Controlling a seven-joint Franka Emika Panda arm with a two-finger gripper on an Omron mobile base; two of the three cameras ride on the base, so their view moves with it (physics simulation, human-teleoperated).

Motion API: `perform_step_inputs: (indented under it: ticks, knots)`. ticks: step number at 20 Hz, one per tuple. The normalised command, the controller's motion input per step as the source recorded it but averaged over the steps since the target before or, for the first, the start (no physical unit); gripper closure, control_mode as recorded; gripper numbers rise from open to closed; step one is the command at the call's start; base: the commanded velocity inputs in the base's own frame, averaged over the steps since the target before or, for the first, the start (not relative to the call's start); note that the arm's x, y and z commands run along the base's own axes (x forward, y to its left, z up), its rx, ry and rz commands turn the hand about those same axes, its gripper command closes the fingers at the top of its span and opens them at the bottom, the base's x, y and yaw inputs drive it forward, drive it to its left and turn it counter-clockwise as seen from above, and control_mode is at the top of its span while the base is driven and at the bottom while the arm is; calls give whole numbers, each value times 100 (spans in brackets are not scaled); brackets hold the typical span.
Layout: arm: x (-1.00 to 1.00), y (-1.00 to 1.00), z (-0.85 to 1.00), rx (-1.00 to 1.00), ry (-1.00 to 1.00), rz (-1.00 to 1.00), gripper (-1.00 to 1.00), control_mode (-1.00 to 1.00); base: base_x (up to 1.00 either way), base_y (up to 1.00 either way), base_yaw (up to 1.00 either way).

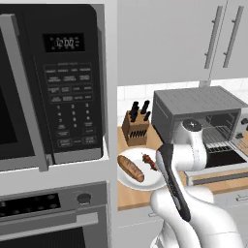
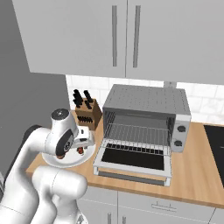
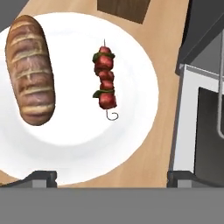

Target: Pick up the kebab skewer and baguette bread, and place them inside the toaster oven. Close the toaster oven door and start by setting the timer.

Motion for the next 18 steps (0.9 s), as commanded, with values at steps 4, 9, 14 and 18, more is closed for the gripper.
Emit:
perform_step_inputs:
  ticks: [4, 9, 14, 18]
  knots:
    - [42, 6, -25, 0, 11, 0, -100, -100, 0, 0, 0]
    - [45, 16, -32, -1, 18, 0, -100, -100, 0, 0, 0]
    - [41, 4, -42, -6, 12, 0, -100, -100, 0, 0, 0]
    - [21, 0, -36, -2, 7, 0, -100, -100, 0, 0, 0]
